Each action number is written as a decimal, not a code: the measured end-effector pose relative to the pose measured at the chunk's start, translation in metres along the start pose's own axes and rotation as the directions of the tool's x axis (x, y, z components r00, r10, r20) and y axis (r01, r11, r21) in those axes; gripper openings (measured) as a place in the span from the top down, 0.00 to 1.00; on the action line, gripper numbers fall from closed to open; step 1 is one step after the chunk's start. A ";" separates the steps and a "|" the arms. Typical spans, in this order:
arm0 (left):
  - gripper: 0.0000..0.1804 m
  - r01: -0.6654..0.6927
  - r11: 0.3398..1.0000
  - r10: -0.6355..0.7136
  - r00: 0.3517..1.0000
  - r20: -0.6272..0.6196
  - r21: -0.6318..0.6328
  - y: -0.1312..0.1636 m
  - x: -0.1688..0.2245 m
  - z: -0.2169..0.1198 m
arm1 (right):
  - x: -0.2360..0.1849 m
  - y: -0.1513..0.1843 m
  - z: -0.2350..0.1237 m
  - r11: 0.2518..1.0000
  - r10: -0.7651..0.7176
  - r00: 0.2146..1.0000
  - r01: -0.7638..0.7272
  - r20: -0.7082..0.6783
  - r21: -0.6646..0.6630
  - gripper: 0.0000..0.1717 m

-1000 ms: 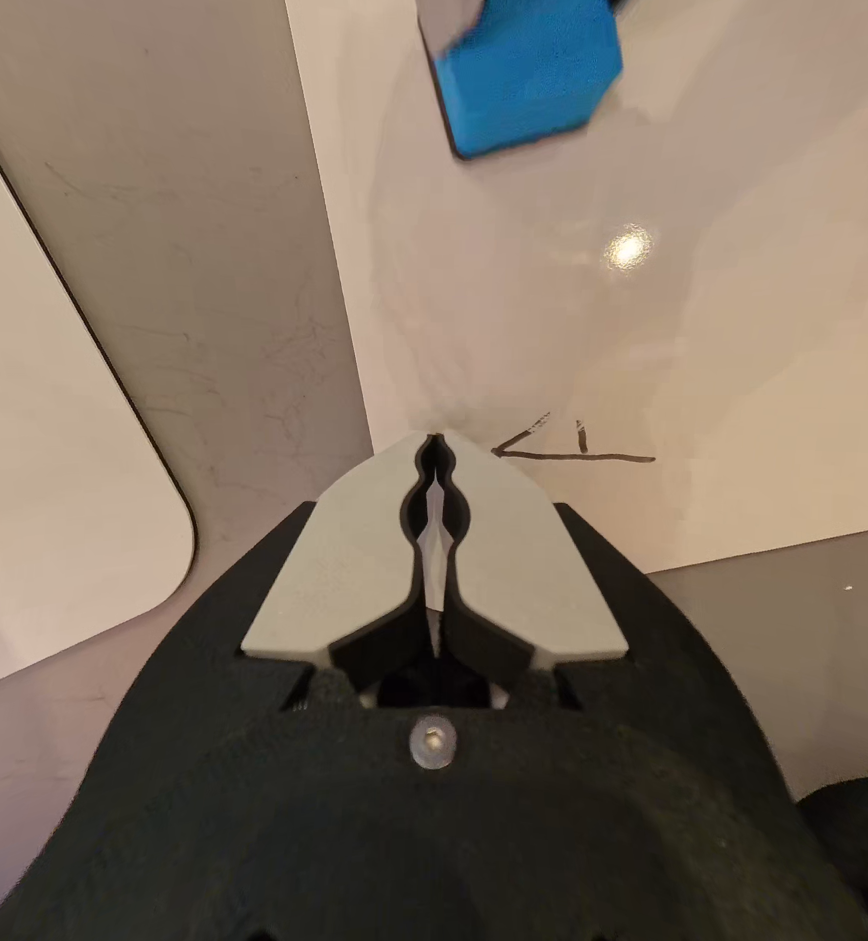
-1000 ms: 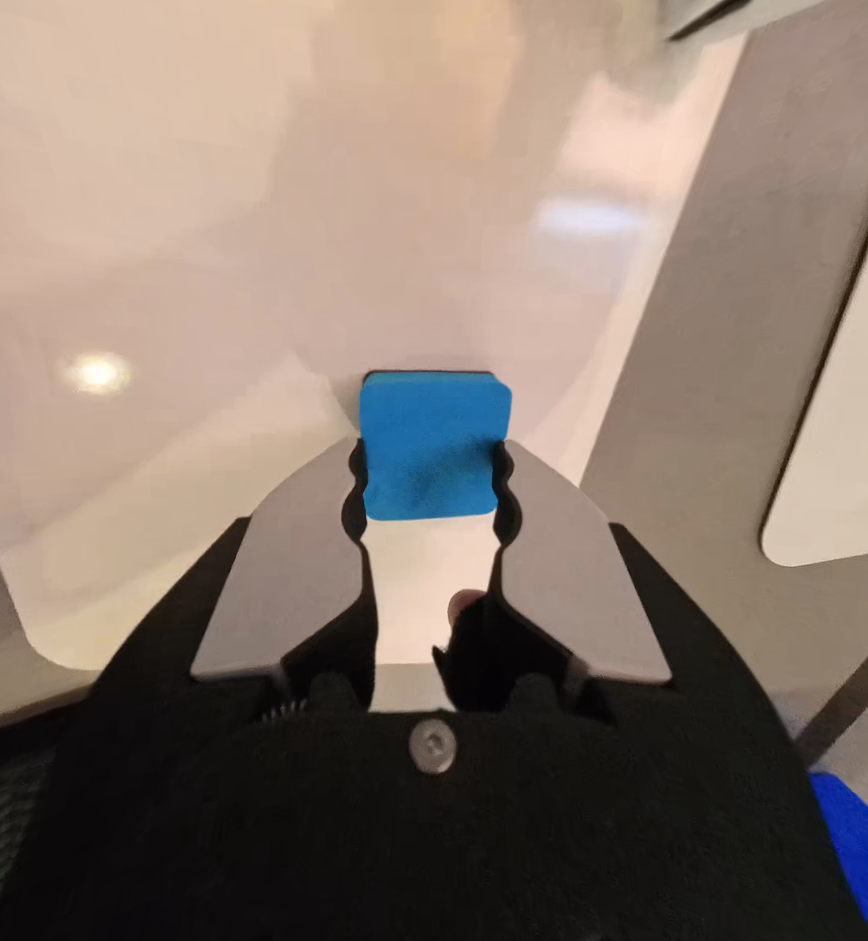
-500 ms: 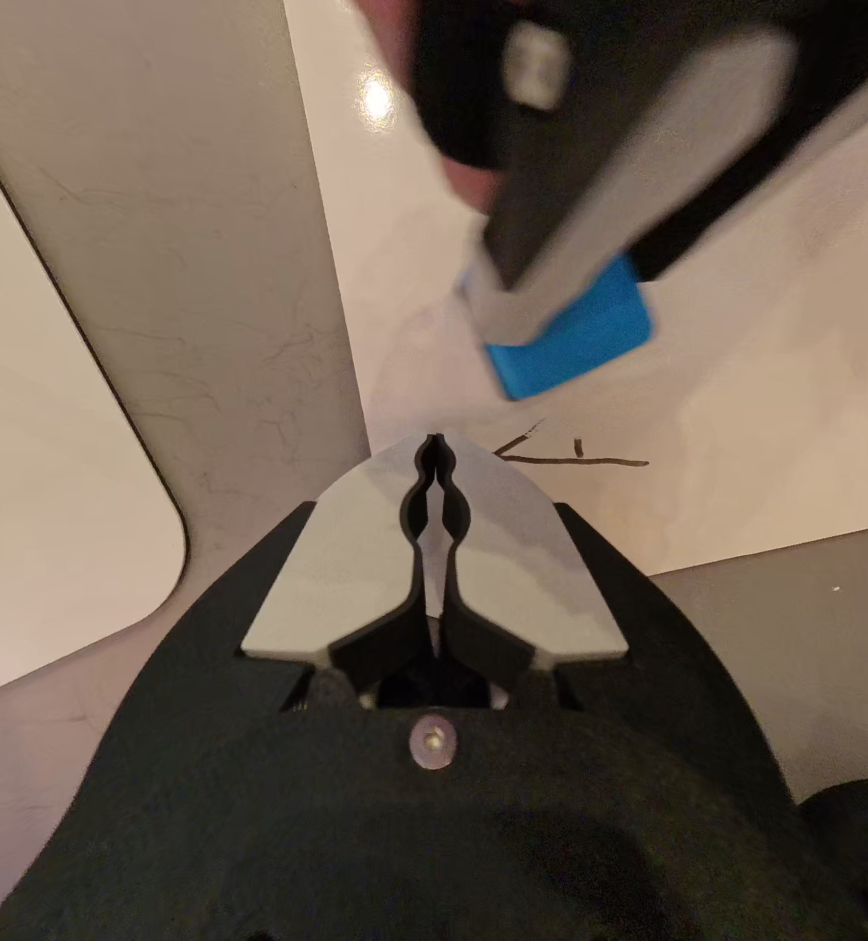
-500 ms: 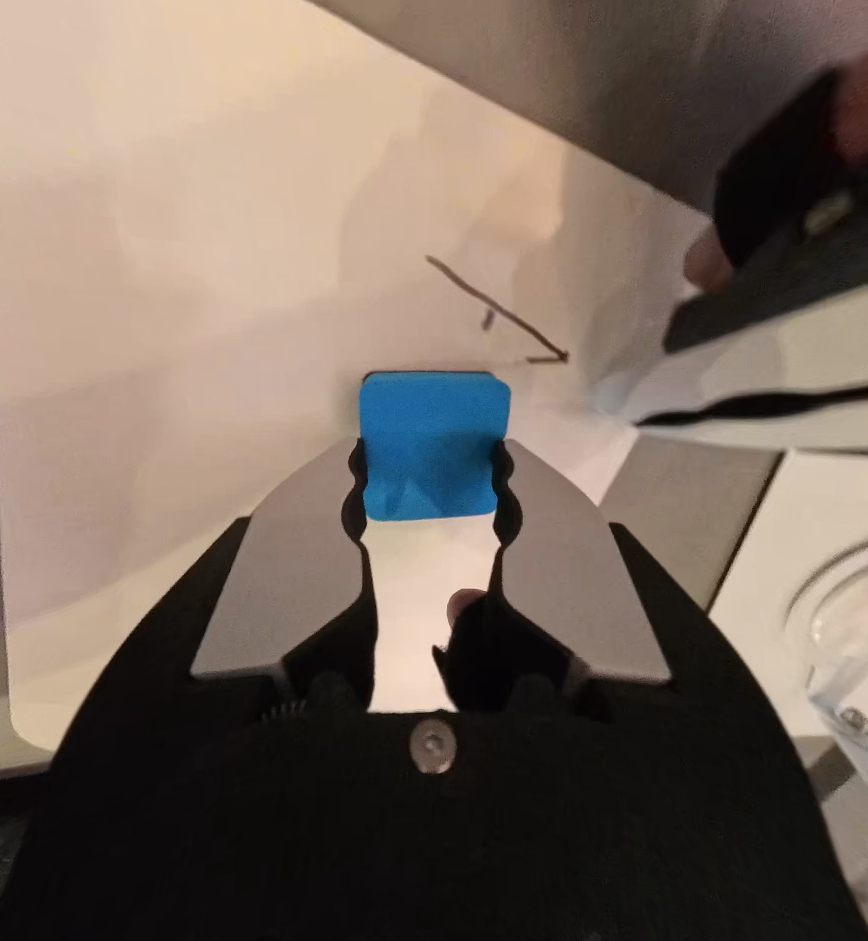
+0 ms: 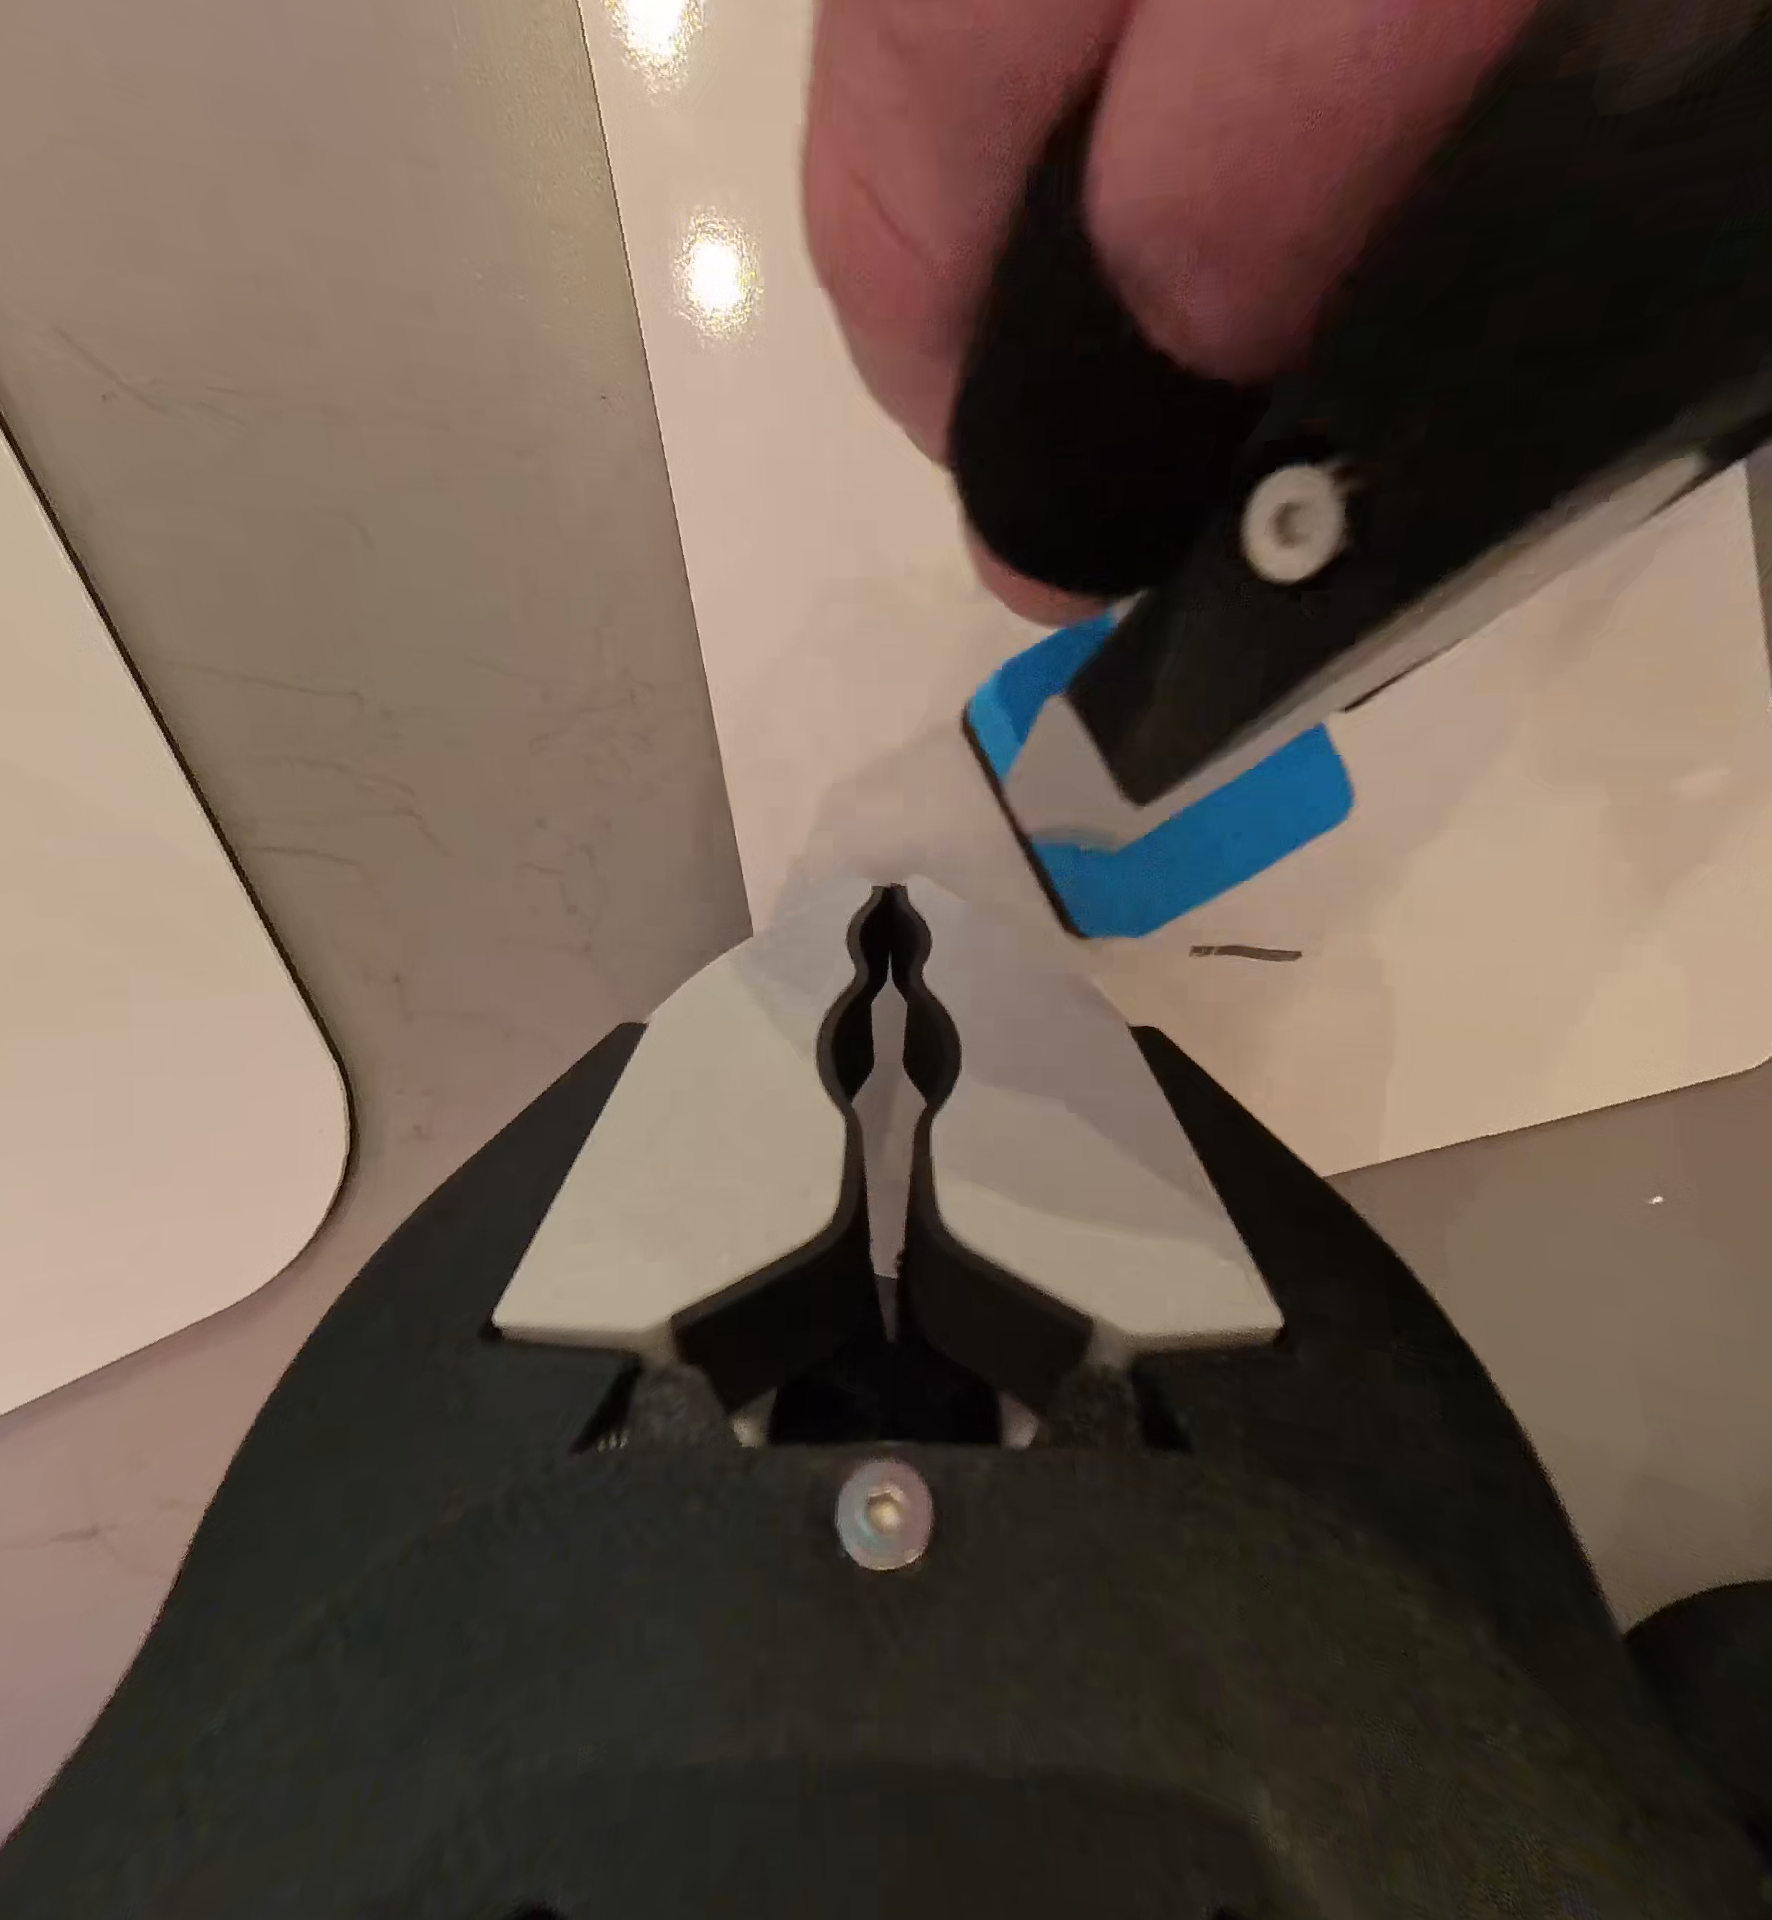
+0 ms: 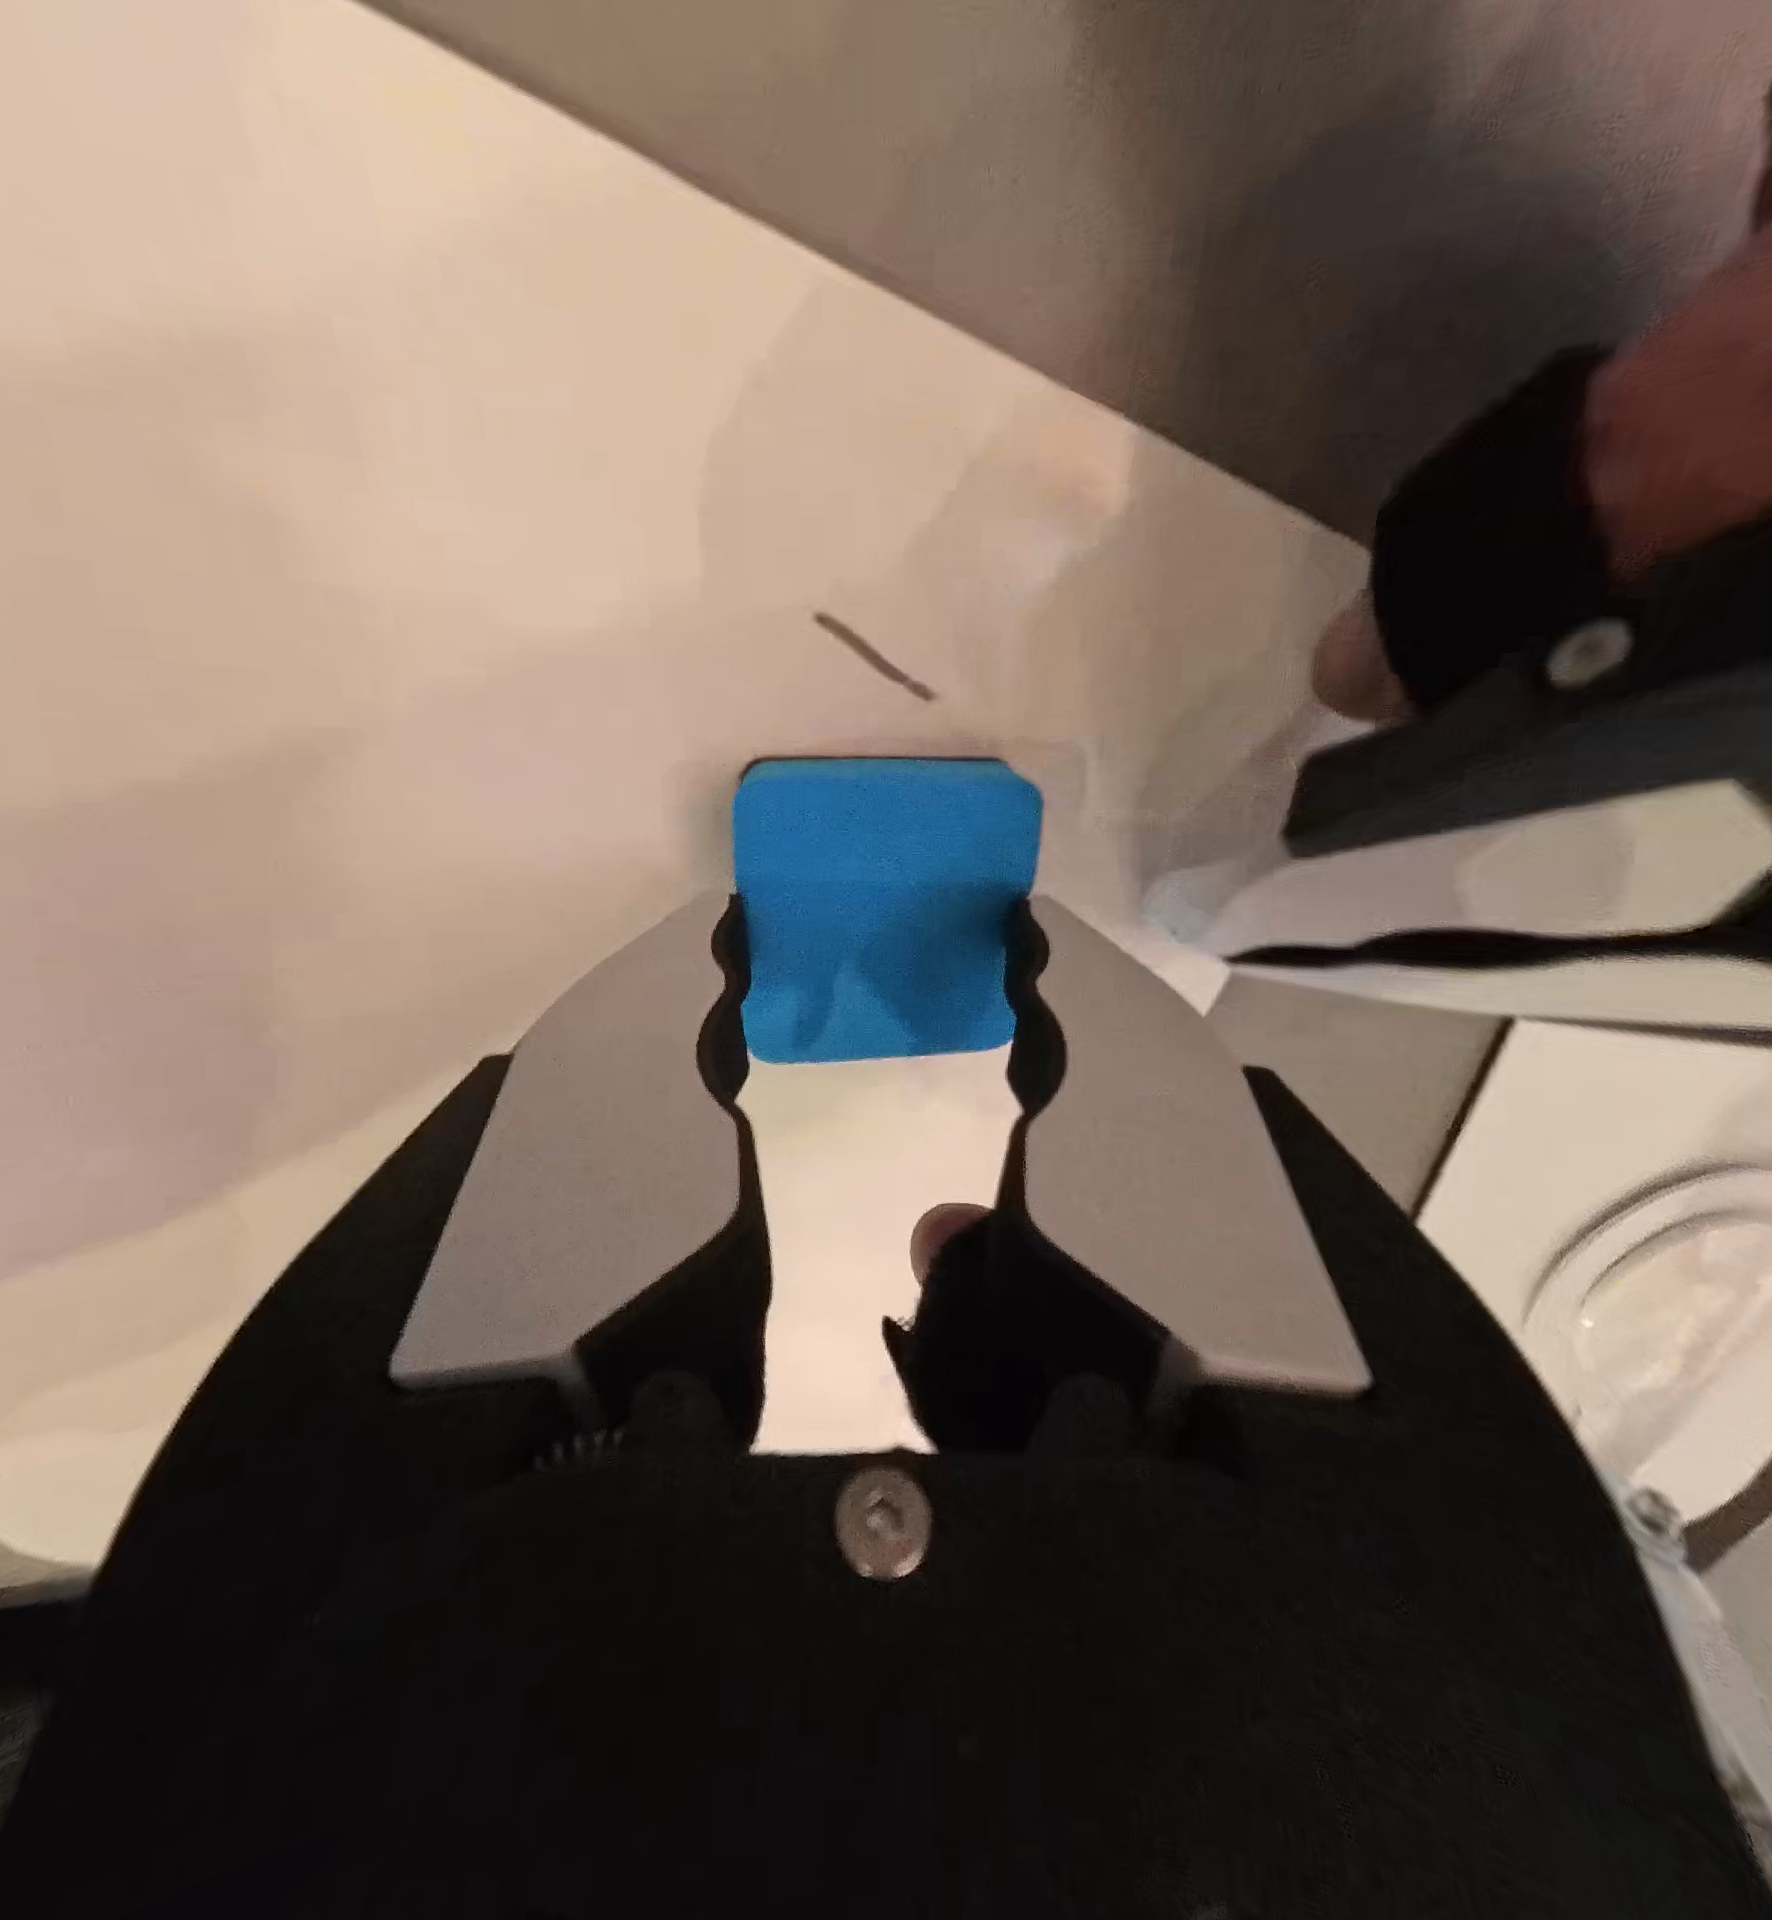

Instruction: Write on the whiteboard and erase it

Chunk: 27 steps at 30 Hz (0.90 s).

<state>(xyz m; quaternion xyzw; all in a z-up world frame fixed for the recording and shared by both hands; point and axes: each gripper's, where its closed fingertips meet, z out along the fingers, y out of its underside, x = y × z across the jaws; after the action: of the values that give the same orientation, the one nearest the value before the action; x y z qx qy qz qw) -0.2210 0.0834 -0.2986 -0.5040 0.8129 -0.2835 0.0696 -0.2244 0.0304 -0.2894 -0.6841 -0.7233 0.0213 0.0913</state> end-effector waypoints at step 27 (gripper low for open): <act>1.00 0.039 0.999 -0.038 0.998 -0.049 0.033 -0.001 0.001 0.001 | -0.003 -0.037 0.006 0.992 -0.130 0.991 0.129 -0.026 -0.014 0.71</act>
<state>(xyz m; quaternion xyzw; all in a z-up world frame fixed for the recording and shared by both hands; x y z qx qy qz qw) -0.2200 0.0822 -0.2983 -0.5113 0.7995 -0.3106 0.0530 -0.2615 0.0253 -0.2896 -0.6365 -0.7650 0.0019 0.0979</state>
